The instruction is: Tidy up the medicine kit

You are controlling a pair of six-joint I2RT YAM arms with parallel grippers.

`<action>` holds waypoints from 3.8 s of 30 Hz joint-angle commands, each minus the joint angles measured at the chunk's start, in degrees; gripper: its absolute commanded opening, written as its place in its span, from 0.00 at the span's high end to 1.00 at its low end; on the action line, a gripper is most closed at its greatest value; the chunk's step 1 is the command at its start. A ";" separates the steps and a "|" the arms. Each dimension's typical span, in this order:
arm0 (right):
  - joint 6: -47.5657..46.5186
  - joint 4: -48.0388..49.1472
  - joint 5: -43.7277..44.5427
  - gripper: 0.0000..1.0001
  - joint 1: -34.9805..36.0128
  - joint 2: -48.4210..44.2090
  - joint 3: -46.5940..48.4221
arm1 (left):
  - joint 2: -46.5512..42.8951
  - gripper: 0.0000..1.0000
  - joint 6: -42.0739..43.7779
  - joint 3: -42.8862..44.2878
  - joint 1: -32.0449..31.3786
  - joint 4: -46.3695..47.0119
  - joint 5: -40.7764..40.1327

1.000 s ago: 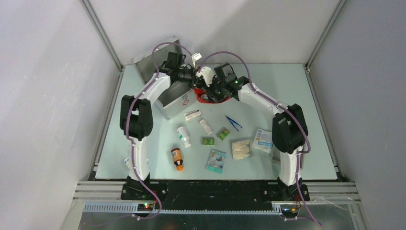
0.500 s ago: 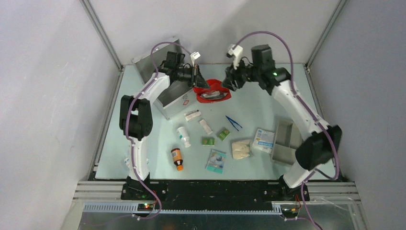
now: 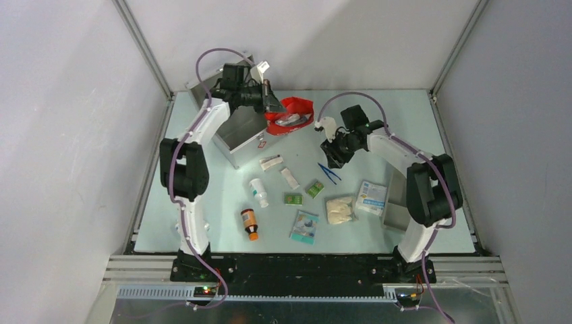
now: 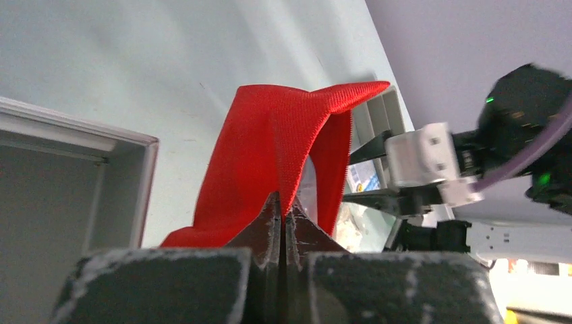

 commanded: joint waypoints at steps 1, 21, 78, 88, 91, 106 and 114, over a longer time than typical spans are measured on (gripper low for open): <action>-0.48 0.99 5.68 0.51 0.87 2.11 0.55 | -7.24 1.00 -2.06 3.31 1.44 1.30 -6.00; 1.83 3.22 13.35 0.50 7.47 13.29 2.29 | -10.40 1.00 -3.88 2.14 3.25 1.32 -6.08; -40.05 19.73 -2.79 0.83 9.37 -1.58 9.16 | 0.52 1.00 -3.03 5.57 -1.69 5.05 18.02; -44.48 7.45 3.54 0.79 10.22 0.98 15.45 | 0.44 1.00 -3.45 4.80 -1.75 5.24 17.29; -44.39 4.15 5.88 0.80 10.48 2.47 17.73 | 0.51 1.00 -3.51 4.84 -1.76 5.31 17.23; -31.83 -4.46 3.76 0.47 10.24 2.32 28.15 | 1.23 1.00 -4.91 4.69 -1.34 5.70 16.88; -25.63 -5.54 -1.50 0.34 8.19 -5.67 25.69 | 1.84 1.00 -5.98 5.10 -1.25 6.71 16.78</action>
